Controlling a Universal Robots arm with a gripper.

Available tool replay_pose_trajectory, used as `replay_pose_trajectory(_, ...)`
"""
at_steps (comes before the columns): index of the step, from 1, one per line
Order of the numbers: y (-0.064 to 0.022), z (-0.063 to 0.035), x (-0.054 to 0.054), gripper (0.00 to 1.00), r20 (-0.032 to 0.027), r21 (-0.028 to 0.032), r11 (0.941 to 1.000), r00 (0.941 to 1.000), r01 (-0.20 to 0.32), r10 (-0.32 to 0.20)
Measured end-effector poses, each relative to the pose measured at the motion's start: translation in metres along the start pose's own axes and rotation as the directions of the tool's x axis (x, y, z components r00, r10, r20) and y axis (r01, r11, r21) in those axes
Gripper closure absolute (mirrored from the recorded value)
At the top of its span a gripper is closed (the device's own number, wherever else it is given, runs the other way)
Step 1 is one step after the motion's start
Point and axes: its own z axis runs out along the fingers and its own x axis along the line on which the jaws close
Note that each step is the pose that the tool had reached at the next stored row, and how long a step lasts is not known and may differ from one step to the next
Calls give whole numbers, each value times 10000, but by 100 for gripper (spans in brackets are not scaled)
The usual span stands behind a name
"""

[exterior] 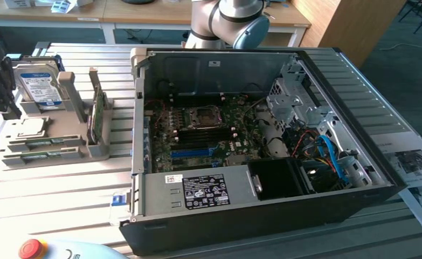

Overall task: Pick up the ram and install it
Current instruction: 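Pick up the ram and move it above insertion slot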

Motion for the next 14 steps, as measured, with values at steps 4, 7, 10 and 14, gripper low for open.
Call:
replay_pose_trajectory(4,0,0,0,84,0,0,10000,10000,0,0)
replay_pose_trajectory(7,0,0,0,76,0,0,10000,10000,0,0)
replay_pose_trajectory(10,0,0,0,76,0,0,10000,10000,0,0)
replay_pose_trajectory(14,0,0,0,76,0,0,10000,10000,0,0)
